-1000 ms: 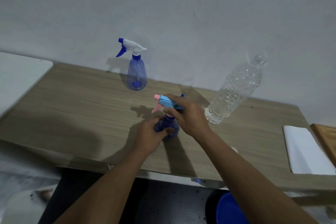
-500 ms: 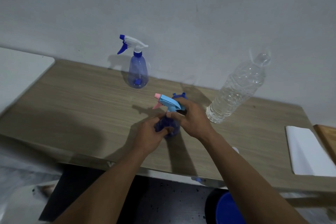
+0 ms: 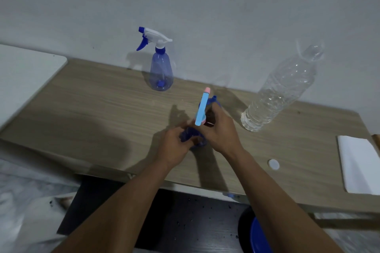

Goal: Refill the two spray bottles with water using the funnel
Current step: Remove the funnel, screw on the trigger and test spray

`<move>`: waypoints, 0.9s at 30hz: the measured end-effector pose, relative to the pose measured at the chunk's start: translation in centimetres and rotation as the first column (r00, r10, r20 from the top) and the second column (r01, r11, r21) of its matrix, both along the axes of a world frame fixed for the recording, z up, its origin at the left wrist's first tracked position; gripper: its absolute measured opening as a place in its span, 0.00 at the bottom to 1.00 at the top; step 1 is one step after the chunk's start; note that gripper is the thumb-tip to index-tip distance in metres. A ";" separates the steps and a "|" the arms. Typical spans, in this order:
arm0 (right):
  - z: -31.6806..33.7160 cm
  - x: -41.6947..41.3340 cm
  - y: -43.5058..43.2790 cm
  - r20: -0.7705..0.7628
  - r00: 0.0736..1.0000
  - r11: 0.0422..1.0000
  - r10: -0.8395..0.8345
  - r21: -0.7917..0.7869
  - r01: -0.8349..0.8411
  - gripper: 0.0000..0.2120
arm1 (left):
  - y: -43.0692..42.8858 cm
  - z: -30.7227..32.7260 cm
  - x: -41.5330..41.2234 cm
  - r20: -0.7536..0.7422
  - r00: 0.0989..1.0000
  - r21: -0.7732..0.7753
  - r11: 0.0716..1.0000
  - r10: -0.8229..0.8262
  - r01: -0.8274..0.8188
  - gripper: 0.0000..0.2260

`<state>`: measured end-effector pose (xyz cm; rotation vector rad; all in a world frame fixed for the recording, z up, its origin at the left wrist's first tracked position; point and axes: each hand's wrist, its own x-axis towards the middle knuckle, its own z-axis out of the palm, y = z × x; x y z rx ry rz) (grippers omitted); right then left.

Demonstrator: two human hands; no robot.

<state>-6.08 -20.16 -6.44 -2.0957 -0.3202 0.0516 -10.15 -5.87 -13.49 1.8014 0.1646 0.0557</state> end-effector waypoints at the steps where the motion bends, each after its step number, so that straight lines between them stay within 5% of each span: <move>1: -0.1 -0.2 -0.1 0.014 1.000 1.000 0.016 0.014 -0.017 0.09 | 0.0 0.1 -0.1 0.005 1.000 -0.001 1.000 -0.007 0.007 0.16; 4: -0.2 -0.4 -0.5 0.033 0.999 0.999 0.032 -0.010 -0.032 0.04 | 0.0 0.3 0.2 0.021 0.999 -0.015 0.999 -0.041 0.041 0.17; 11: 0.2 0.0 0.0 -0.061 0.998 0.998 -0.022 0.062 0.026 0.19 | -0.4 0.3 0.0 0.016 0.997 0.161 0.984 0.077 -0.078 0.13; 17: -0.3 -0.1 -0.3 -0.001 1.000 0.999 0.017 0.045 -0.017 0.08 | -0.1 1.0 -0.2 0.030 0.999 0.112 0.994 -0.016 0.012 0.20; 27: -0.4 -0.7 0.3 -0.057 0.992 0.992 -0.109 0.064 0.112 0.18 | 0.5 1.1 0.1 -0.046 0.999 0.261 0.965 -0.028 0.039 0.16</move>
